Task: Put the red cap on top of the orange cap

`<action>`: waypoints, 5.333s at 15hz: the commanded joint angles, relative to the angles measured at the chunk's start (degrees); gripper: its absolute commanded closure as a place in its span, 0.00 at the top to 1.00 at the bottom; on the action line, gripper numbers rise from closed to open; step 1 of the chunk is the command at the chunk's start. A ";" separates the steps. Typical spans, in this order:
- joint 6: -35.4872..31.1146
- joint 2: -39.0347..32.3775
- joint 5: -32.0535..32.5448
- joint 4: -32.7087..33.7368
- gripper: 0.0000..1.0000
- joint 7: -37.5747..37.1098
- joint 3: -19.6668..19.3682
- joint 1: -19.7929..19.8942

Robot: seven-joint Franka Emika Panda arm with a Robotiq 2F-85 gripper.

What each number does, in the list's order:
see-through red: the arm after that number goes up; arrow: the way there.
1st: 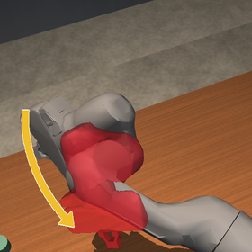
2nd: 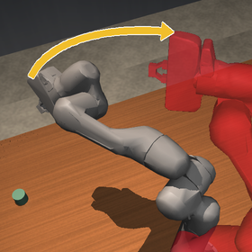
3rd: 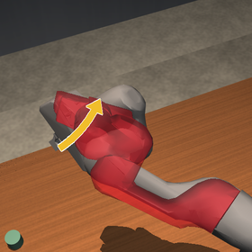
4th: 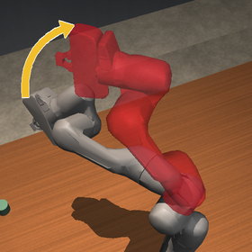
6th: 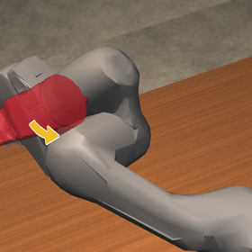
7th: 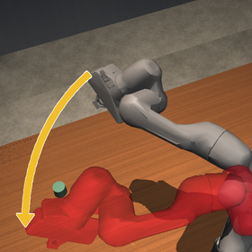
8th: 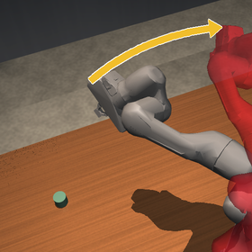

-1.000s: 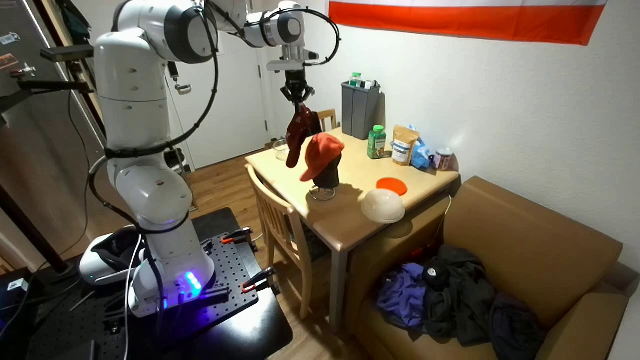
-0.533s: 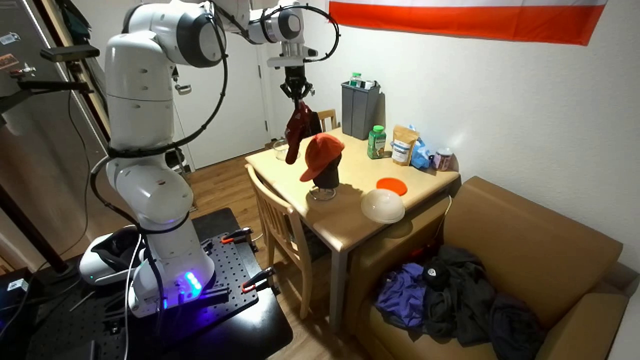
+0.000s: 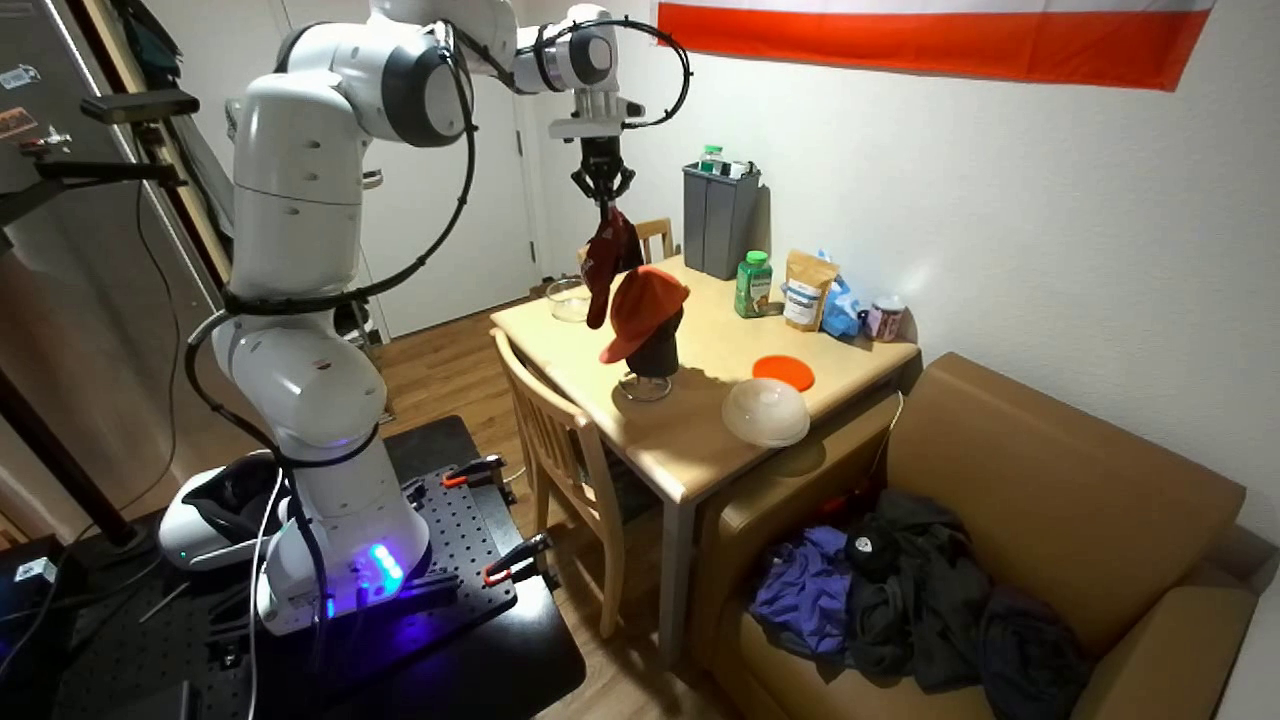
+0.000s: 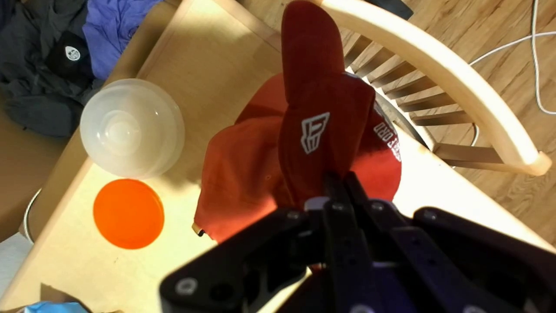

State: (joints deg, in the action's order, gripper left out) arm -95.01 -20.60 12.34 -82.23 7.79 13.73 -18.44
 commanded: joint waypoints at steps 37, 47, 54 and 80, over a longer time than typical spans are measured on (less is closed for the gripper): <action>-17.21 -12.70 -15.52 1.11 0.01 3.06 -2.44 10.09; -17.30 -13.80 -16.33 -1.80 0.01 2.04 -3.82 10.89; -16.88 -14.11 -17.37 -1.99 0.02 2.52 -3.68 11.50; -13.98 -7.46 -16.14 0.10 1.00 3.32 -2.39 7.61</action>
State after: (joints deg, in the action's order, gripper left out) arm -109.23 -27.94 -3.70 -82.42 11.14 11.62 -10.59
